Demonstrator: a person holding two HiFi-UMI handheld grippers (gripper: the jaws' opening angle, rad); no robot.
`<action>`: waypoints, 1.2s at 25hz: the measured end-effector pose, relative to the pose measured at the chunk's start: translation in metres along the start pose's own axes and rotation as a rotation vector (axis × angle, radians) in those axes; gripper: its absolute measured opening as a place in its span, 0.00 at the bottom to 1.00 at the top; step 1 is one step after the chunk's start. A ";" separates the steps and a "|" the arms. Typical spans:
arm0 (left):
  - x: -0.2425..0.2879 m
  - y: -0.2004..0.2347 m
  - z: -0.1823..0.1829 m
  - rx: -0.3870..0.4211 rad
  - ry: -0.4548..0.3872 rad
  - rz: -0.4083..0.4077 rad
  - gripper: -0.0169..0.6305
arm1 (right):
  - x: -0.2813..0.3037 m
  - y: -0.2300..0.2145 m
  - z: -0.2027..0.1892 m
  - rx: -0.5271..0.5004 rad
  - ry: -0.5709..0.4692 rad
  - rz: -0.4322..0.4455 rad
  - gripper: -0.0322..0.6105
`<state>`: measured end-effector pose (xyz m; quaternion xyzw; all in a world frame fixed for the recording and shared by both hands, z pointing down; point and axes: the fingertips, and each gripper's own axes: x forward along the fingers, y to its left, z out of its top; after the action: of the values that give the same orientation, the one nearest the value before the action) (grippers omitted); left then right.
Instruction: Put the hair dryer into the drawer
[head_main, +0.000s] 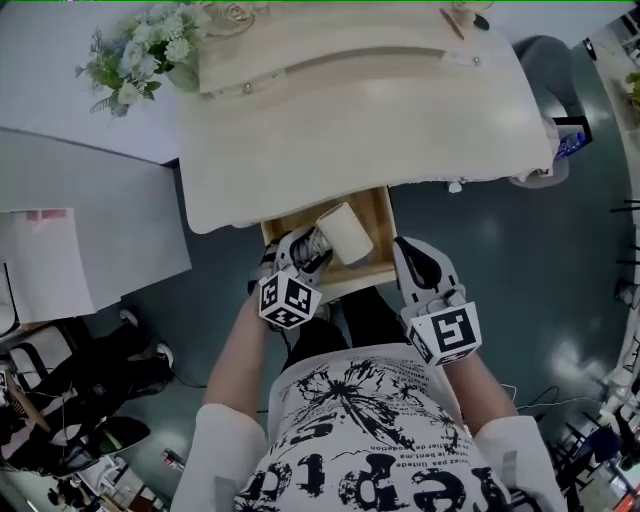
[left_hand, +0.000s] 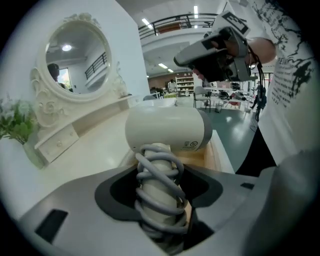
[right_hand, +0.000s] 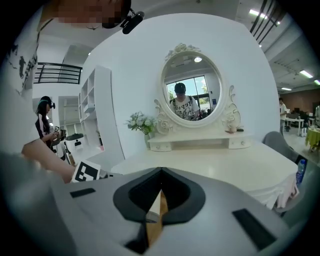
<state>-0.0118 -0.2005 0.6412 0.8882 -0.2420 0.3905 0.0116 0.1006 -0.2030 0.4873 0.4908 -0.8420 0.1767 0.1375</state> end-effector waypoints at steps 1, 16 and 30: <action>0.010 -0.003 -0.004 0.019 0.025 -0.022 0.42 | 0.001 -0.003 -0.002 0.013 0.005 0.001 0.06; 0.089 -0.035 -0.060 0.196 0.293 -0.259 0.42 | 0.023 -0.030 -0.024 0.107 0.070 0.036 0.06; 0.117 -0.050 -0.068 0.221 0.299 -0.263 0.42 | 0.036 -0.027 -0.032 0.119 0.082 0.081 0.06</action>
<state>0.0310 -0.1914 0.7787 0.8403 -0.0754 0.5369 0.0008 0.1086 -0.2298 0.5349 0.4559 -0.8429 0.2518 0.1351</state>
